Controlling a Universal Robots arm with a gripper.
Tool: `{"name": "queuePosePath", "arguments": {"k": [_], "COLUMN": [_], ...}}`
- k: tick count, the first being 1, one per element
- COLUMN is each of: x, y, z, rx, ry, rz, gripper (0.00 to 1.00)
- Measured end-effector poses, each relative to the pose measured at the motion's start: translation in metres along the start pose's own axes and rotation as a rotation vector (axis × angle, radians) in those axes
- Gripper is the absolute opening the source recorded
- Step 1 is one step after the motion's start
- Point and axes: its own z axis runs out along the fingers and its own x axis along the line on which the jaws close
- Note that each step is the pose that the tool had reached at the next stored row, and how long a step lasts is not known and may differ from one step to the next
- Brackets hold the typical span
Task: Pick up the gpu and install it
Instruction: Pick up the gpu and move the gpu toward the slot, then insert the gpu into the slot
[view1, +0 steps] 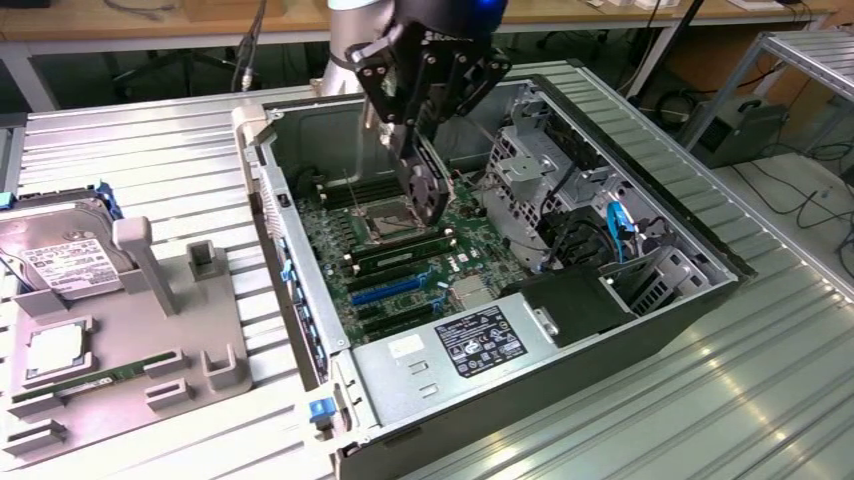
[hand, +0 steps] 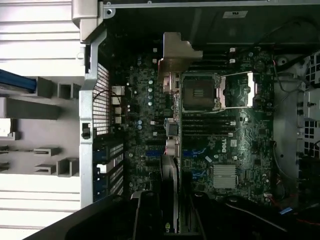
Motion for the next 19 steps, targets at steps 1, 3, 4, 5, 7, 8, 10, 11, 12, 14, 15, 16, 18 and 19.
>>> {"name": "queuePosePath", "arguments": {"k": [1,3,4,5,7,8,10,11,12,14,15,16,18,19], "x": [-0.006,-0.017,-0.024,-0.029,-0.036,-0.036,-0.036,-0.036,-0.036,-0.036,-0.036,-0.036,-0.036,-0.036], "y": [-0.0002,-0.0005,-0.0007,-0.0009,-0.001,-0.001,-0.001,-0.001,-0.001,-0.001,-0.001,-0.001,-0.001,-0.001], "z": [0.0021,0.0058,0.0083,0.01,0.0117,0.0116,0.0116,0.0116,0.0116,0.0116,0.0116,0.0116,0.0116,0.0116], "rx": [0.0002,0.0004,0.0008,0.001,0.001,0.0009,0.0009,0.0009,0.0009,0.001,0.001,0.0009,0.0009,0.0009], "ry": [0.0001,0.0,0.0001,0.0,0.0018,0.0024,0.0024,0.0024,0.0024,0.0024,0.0024,0.0024,0.0024,0.0024], "rz": [0.0,0.0,0.0,0.0,0.0,0.0,0.0,0.0,0.0,0.0,0.0,0.0,0.0,0.0], "gripper": [0.26,0.26,0.26,0.26,0.26,0.26,0.26,0.26,0.26,0.26,0.26,0.26,0.26,0.26]}}
